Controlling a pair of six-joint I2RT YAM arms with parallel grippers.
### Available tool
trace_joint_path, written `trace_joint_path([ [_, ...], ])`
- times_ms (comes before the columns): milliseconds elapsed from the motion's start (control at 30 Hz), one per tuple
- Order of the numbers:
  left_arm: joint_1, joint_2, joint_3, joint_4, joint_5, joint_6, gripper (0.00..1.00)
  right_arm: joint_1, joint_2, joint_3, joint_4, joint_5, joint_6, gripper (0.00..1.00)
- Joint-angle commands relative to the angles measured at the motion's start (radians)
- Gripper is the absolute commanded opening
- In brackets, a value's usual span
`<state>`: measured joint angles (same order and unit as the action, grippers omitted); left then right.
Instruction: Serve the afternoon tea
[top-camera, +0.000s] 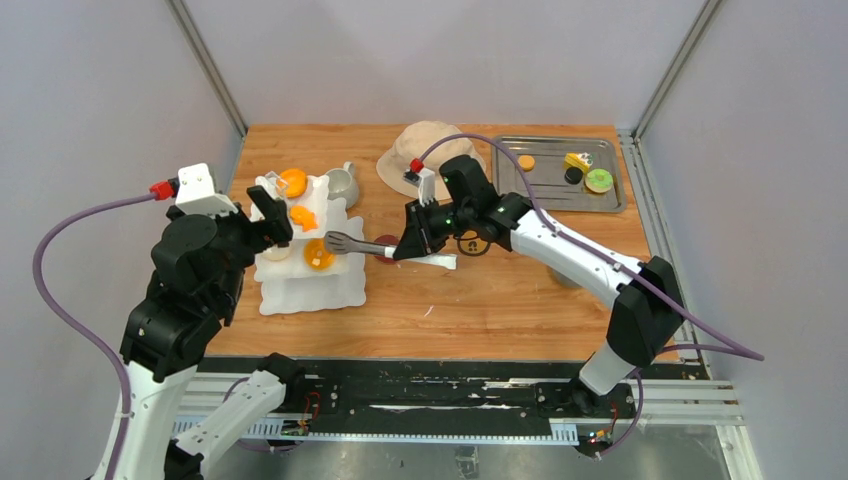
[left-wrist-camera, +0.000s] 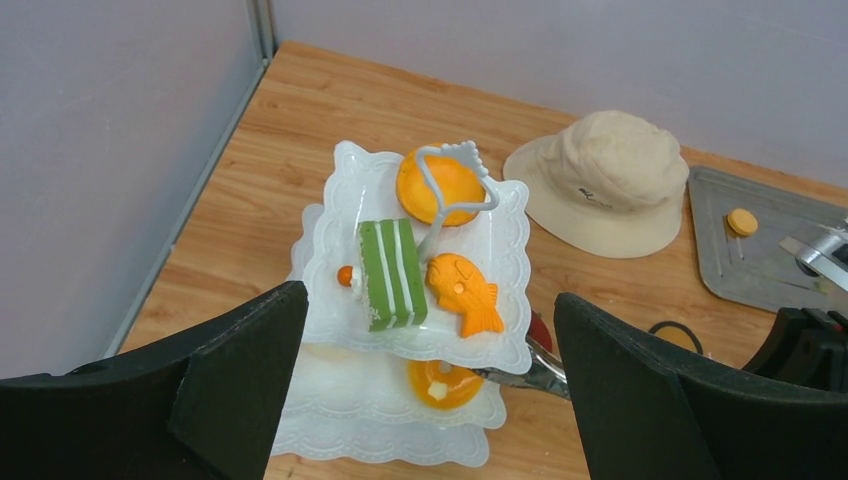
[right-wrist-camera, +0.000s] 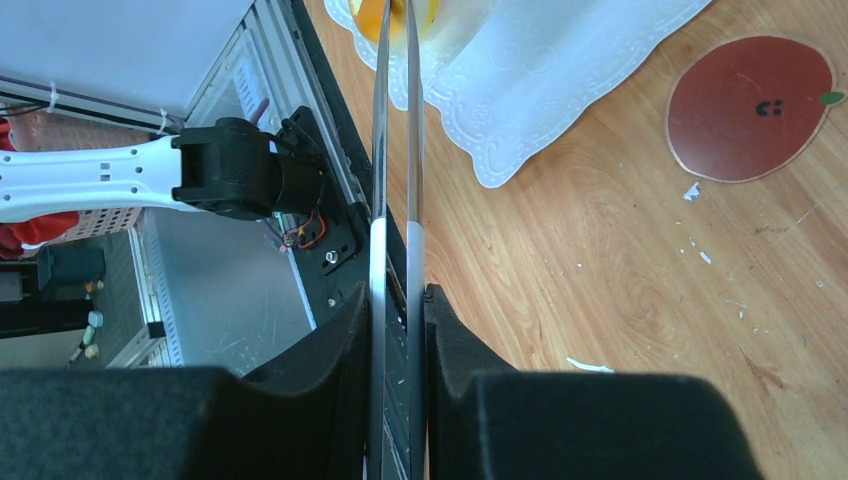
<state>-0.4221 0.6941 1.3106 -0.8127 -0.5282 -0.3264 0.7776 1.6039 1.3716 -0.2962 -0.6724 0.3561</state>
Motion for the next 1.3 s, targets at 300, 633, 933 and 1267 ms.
trace_joint_path([
  [300, -0.007, -0.017, 0.011, -0.006, -0.026, 0.003, 0.98, 0.013, 0.003, 0.041, 0.019, 0.05, 0.001, 0.38],
  [633, -0.007, -0.007, 0.012, -0.005, -0.02, -0.002, 0.98, -0.049, -0.139, -0.037, 0.06, 0.168, 0.031, 0.39],
  [933, -0.006, 0.005, 0.016, 0.004, -0.007, -0.003, 0.98, -0.222, -0.277, -0.165, 0.085, 0.239, 0.059, 0.39],
  [1267, -0.007, 0.015, 0.018, 0.007, -0.002, -0.003, 0.98, -0.653, -0.483, -0.362, 0.013, 0.473, 0.006, 0.37],
])
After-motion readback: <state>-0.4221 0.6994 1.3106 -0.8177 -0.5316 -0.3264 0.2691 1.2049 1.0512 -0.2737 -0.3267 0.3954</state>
